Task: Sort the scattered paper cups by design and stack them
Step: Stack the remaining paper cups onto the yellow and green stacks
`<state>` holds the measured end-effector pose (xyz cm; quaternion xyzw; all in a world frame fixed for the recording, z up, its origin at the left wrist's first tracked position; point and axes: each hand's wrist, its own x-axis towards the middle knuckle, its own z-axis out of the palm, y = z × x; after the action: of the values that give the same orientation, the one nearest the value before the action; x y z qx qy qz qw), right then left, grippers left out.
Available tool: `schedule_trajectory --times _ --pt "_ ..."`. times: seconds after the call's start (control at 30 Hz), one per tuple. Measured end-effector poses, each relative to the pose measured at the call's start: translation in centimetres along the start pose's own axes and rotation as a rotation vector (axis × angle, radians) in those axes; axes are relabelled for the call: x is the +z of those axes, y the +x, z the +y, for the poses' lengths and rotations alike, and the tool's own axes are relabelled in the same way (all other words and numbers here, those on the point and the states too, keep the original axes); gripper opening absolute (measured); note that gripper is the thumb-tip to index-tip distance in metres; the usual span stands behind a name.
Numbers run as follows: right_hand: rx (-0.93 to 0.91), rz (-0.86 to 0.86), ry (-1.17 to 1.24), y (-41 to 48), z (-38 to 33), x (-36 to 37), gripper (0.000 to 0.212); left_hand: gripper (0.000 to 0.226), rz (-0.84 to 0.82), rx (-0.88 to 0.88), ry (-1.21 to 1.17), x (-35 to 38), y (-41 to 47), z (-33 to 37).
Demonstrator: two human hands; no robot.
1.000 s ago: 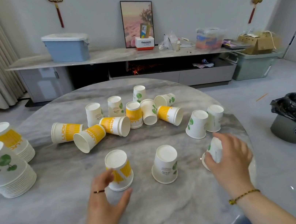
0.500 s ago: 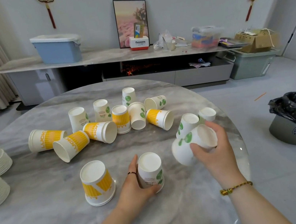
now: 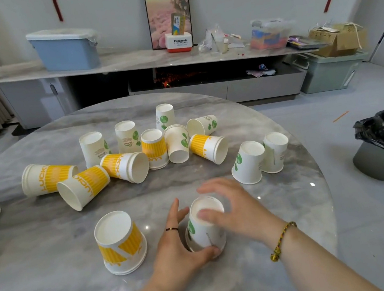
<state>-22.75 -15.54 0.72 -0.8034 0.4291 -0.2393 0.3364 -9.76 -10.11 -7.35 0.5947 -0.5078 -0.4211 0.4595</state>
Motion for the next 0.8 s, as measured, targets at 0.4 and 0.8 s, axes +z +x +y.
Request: schedule_trajectory --times 0.4,0.8 --pt "0.120 0.132 -0.759 7.4 4.9 -7.5 0.043 0.084 0.041 -0.003 0.270 0.3 0.4 0.7" --pt "0.120 0.107 -0.556 5.0 5.3 -5.9 0.047 0.079 0.087 0.018 0.272 0.3 0.5 0.6"
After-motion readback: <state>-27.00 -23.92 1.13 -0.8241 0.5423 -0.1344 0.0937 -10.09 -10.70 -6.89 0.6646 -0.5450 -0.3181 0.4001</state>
